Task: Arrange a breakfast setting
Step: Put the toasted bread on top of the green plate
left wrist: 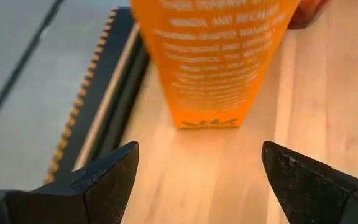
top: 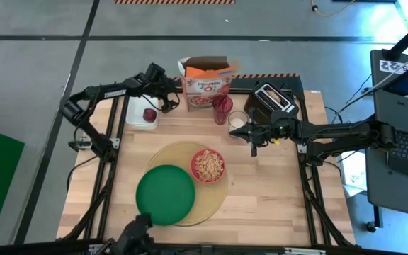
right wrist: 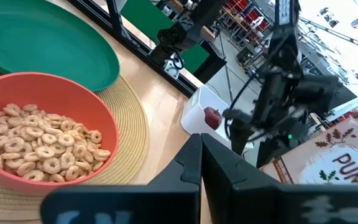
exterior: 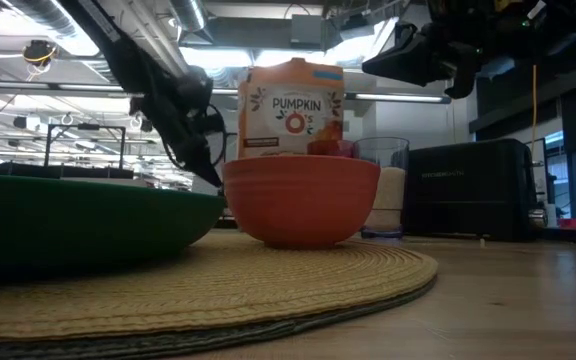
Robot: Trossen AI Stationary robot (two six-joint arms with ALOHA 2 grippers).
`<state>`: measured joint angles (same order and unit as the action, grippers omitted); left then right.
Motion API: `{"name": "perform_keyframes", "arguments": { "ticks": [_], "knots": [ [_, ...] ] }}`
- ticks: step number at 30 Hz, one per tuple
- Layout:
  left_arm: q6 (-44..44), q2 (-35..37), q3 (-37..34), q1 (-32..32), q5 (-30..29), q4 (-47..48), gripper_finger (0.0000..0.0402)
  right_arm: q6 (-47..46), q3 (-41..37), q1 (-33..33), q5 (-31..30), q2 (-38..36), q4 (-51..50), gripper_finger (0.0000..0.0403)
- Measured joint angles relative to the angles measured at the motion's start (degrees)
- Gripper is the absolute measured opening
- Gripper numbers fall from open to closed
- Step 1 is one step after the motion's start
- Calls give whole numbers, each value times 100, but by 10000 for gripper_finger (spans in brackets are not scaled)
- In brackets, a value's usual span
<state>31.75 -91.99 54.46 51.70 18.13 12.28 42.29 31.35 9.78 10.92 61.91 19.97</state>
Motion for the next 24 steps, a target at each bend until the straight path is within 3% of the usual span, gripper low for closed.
{"name": "perform_keyframes", "arguments": {
  "ticks": [5,14,19,24],
  "knots": [
    [-159,890,2,2,-315,523,325,1,0,0,-140,0,2,5],
    [-1486,2487,9,-272,66,1166,310,191,0,0,-483,0,-2,5],
    [-2447,2631,-2,-534,-62,1317,313,465,0,-2,-492,0,2,5],
    [-2750,2411,-69,-803,268,1234,313,484,0,-4,-225,0,10,5]
  ]
}}
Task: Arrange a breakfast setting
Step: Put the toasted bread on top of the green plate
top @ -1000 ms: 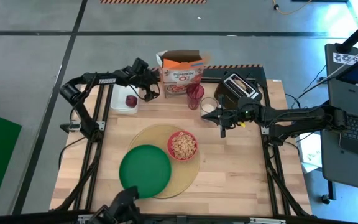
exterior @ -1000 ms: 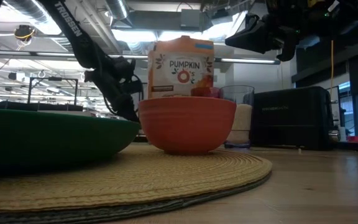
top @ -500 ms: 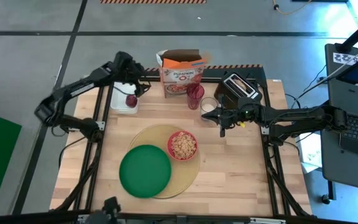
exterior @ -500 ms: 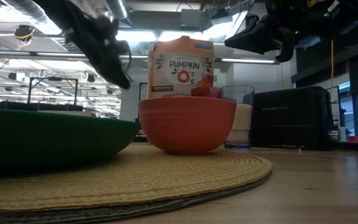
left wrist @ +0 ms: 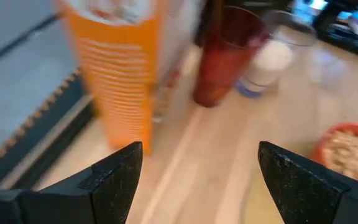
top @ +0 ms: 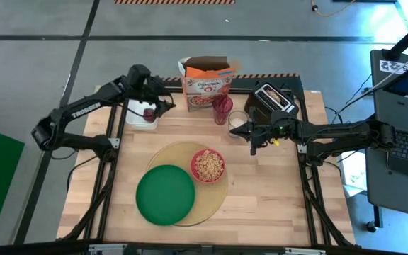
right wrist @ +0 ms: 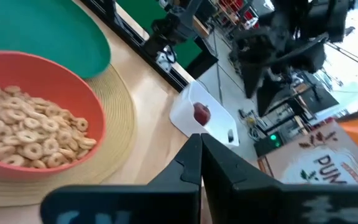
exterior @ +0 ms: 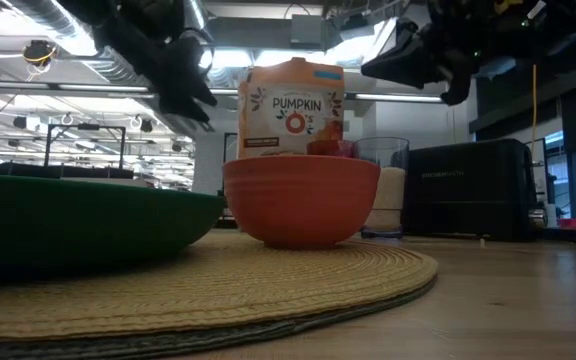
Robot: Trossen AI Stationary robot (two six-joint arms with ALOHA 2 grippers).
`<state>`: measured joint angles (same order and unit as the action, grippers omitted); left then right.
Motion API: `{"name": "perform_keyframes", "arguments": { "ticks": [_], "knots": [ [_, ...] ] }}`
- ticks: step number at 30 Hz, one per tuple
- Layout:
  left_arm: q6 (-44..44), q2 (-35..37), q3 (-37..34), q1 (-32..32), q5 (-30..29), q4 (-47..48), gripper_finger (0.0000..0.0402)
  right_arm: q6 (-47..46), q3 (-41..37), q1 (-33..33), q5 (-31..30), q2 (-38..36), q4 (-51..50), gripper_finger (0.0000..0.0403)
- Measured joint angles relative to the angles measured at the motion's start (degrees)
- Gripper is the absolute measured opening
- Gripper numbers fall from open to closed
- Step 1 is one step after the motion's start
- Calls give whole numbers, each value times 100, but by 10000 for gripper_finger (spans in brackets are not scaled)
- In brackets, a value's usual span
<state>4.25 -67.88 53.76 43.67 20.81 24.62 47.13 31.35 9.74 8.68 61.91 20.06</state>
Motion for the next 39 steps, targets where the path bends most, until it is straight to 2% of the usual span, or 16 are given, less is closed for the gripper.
{"name": "perform_keyframes", "arguments": {
  "ticks": [3,6,10,14,21,26,28,31,35,39],
  "knots": [
    [-207,-14,-392,-313,568,-624,313,-20,0,0,-85,0,47,5],
    [-483,70,-971,-658,1151,-2046,313,-67,0,0,-696,0,80,5],
    [-970,279,-1658,-944,1400,-4460,313,-65,-2,79,-1840,-136,96,5],
    [-1337,634,-2038,-961,1501,-5927,313,-270,-163,683,-1959,-569,145,5],
    [-1390,1667,-2237,-943,1479,-6002,314,-962,-807,2168,-1962,-1605,398,5],
    [-1030,2570,-2500,-801,1380,-5557,314,-1555,-824,2977,-1742,-2183,-607,9],
    [-833,2886,-2630,-716,1066,-5235,314,-1860,-745,3255,-1614,-2274,-1348,24],
    [-818,3197,-2808,-613,477,-5087,314,-2259,-622,3630,-1349,-2263,-2237,67],
    [-694,3433,-2853,-507,-12,-5121,314,-2851,-584,3988,-1205,-2240,-2423,122],
    [-669,3495,-2854,-488,-69,-5121,314,-3047,-575,4269,-1140,-2217,-2514,142]
  ]
}}
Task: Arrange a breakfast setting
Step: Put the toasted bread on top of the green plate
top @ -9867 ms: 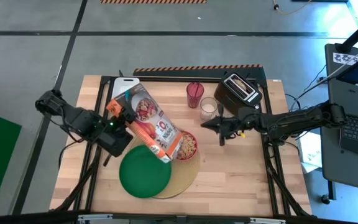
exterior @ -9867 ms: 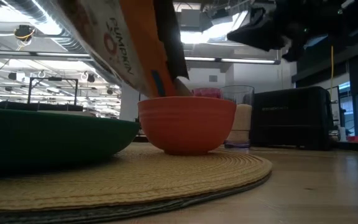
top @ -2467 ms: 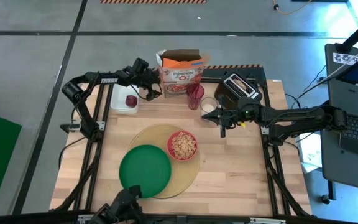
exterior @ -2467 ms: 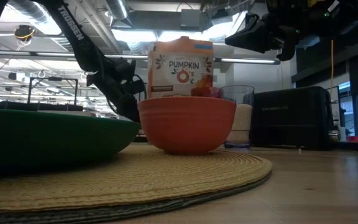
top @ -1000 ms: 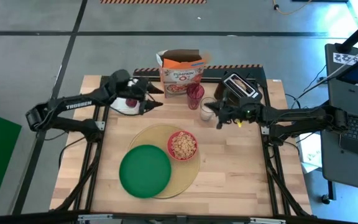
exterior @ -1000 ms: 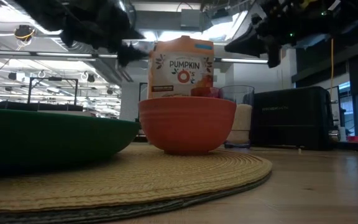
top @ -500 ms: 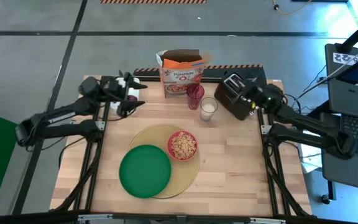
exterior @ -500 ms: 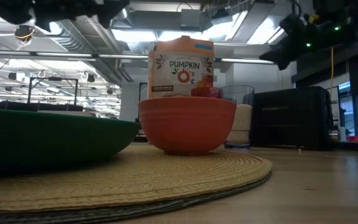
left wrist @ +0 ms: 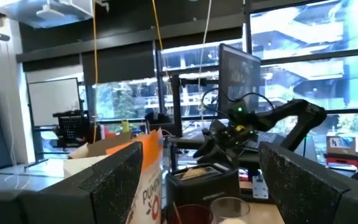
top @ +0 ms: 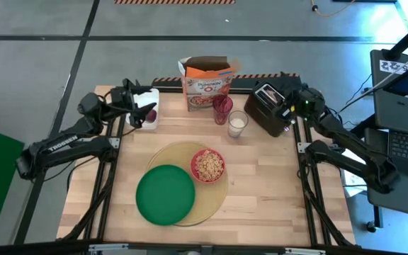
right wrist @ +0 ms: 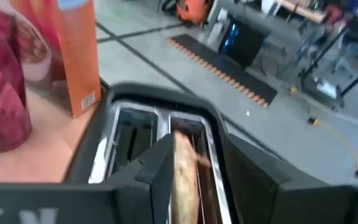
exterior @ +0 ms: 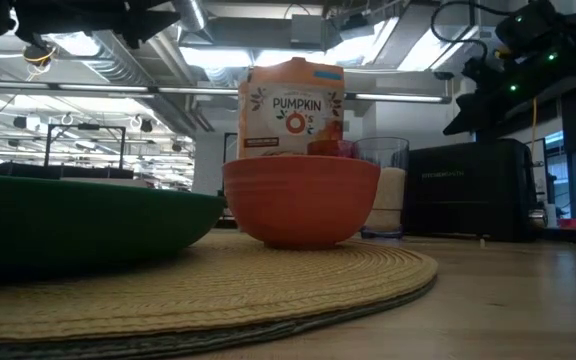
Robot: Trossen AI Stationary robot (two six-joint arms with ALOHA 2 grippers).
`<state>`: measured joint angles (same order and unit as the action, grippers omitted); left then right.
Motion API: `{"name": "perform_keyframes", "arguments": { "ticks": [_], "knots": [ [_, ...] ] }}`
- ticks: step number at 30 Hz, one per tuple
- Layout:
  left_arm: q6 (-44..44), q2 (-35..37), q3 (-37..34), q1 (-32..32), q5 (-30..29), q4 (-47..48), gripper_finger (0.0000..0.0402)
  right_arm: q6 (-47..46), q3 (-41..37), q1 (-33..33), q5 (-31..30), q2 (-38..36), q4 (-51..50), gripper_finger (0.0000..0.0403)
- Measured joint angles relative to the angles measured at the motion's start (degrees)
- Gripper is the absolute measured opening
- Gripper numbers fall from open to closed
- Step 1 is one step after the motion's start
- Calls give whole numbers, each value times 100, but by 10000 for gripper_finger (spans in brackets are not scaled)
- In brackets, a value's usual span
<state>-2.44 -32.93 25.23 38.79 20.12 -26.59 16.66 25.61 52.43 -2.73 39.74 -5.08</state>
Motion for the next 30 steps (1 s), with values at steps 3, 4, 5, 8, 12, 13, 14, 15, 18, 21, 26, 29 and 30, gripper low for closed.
{"name": "perform_keyframes", "arguments": {
  "ticks": [3,4,5,8,12,13,14,15,18,21,26,29,30],
  "knots": [
    [85,0,-1,0,6,-165,314,-108,0,246,275,67,-176,144],
    [132,0,-1,0,-6,-228,314,-134,0,323,347,80,-190,144],
    [153,2,-1,0,-9,-265,314,-150,0,393,397,102,-201,144],
    [168,0,-1,0,-9,-322,314,-187,0,560,638,140,-220,144],
    [170,0,-1,0,-75,-549,314,-277,0,661,851,141,-351,145],
    [170,0,-1,0,-121,-601,314,-277,0,650,846,141,-392,145],
    [170,-2,-1,0,-159,-658,314,-284,0,651,836,141,-425,144],
    [174,-4,-1,0,-168,-707,314,-292,0,651,835,143,-441,142],
    [320,-4,-1,0,-220,-821,314,-308,0,651,831,146,-584,129],
    [454,-4,-1,0,-380,-913,314,-319,0,648,831,183,-722,109],
    [467,-4,-1,0,-604,-1084,314,-328,0,648,803,215,-713,61],
    [468,-4,-1,0,-610,-1135,314,-329,0,648,787,215,-550,25],
    [468,-4,-1,0,-611,-1146,314,-328,0,646,789,215,-506,15]
  ]
}}
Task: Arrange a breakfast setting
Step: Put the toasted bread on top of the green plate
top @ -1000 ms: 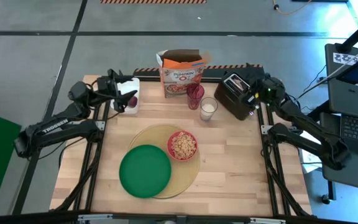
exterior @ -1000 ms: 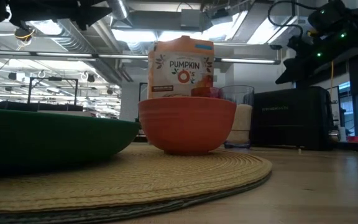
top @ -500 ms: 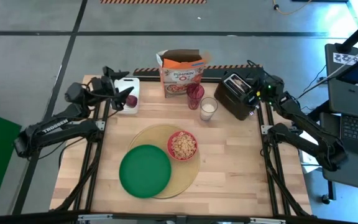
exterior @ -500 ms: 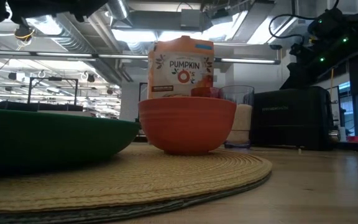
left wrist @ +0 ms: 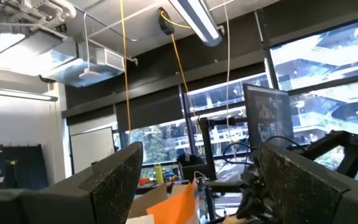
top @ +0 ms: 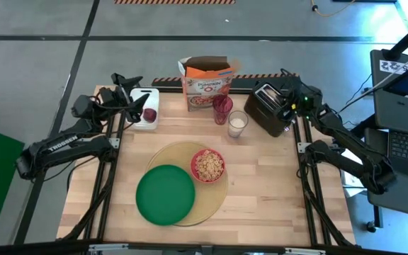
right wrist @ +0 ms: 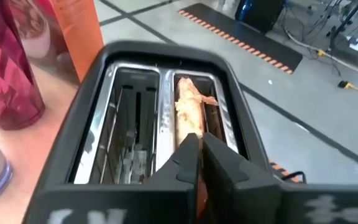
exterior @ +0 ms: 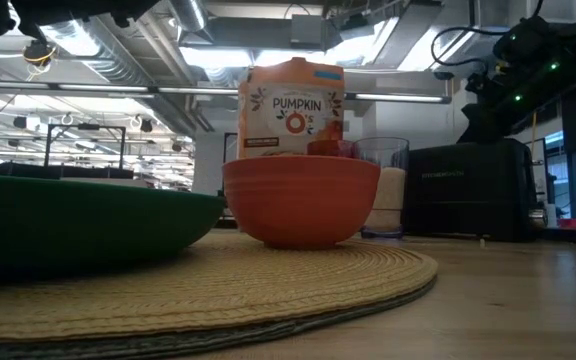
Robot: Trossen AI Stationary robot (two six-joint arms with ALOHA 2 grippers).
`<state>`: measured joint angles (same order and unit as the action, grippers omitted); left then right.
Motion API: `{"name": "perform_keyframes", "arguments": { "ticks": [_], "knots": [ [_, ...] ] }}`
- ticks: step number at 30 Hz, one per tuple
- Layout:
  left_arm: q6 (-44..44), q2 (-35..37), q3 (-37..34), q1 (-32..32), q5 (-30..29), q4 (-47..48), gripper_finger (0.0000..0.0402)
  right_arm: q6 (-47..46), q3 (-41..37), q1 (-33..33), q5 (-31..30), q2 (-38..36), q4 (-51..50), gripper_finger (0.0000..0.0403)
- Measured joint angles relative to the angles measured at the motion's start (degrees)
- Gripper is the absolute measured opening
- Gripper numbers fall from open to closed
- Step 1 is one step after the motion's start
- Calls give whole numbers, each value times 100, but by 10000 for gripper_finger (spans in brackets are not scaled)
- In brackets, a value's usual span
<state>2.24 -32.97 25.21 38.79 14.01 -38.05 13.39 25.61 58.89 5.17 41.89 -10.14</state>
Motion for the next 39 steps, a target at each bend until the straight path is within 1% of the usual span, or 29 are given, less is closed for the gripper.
{"name": "perform_keyframes", "arguments": {
  "ticks": [2,5,7,10,14,18,21,25,27,29,31,34,39],
  "knots": [
    [0,0,0,0,-1,-17,314,6,0,0,40,0,67,10],
    [0,0,0,0,-1,-17,314,11,108,0,44,0,-92,18],
    [0,0,0,0,-1,-17,314,28,228,-2,97,-4,-109,15],
    [-3,-2,0,0,2,7,314,129,476,-2,303,-44,-147,7],
    [-20,-2,0,-2,27,100,314,323,974,-32,360,-62,-348,8],
    [-28,-2,0,-2,33,201,314,508,1358,-367,148,-47,-663,5],
    [-34,-2,0,-2,39,257,314,516,1585,-764,46,-63,-668,4],
    [-52,-2,0,-2,45,285,314,514,1791,-1527,33,-52,-636,4],
    [-52,-2,0,-2,45,287,314,507,1805,-2030,8,-55,-424,3],
    [-54,-2,0,-4,45,285,314,471,1801,-2618,-152,-35,-201,3],
    [-55,-2,0,-4,45,283,314,463,1801,-3297,-487,66,-8,2],
    [-57,-2,0,-4,45,258,314,400,1794,-4413,-1246,376,239,2],
    [-57,-2,0,-7,45,239,314,338,1790,-6087,-2354,1310,1092,1]
  ]
}}
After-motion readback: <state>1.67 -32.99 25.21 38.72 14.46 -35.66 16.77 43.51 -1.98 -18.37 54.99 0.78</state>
